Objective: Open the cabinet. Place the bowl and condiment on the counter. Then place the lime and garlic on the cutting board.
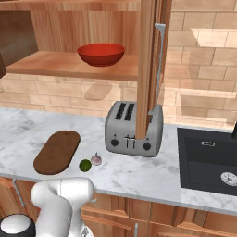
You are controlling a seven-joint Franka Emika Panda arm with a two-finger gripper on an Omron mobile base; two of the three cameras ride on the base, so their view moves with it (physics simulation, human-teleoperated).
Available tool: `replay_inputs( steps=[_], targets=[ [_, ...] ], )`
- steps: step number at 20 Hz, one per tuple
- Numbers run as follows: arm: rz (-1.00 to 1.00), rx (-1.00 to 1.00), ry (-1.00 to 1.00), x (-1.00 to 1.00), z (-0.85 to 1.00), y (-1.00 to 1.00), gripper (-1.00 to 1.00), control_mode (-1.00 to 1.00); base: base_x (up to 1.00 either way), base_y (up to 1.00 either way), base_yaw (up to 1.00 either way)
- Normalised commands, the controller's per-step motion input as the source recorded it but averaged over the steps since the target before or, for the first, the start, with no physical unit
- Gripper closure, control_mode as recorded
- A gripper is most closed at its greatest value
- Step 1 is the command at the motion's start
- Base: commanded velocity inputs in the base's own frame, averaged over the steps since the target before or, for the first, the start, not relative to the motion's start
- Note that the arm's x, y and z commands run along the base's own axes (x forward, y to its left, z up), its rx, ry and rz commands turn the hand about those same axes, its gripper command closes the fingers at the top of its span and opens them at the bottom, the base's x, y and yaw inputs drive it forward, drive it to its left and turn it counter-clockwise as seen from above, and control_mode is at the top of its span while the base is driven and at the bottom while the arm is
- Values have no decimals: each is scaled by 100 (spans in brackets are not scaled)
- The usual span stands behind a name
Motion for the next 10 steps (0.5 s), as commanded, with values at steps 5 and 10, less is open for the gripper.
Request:
replay_inputs(
  steps=[5, 10],
  targets=[
    [-8, 7, 9, -45, 80, -61, -100, -100, 0, 0, 0],
    [-8, 0, 3, -43, 70, -62, -100, -100, 0, 0, 0]
  ],
)
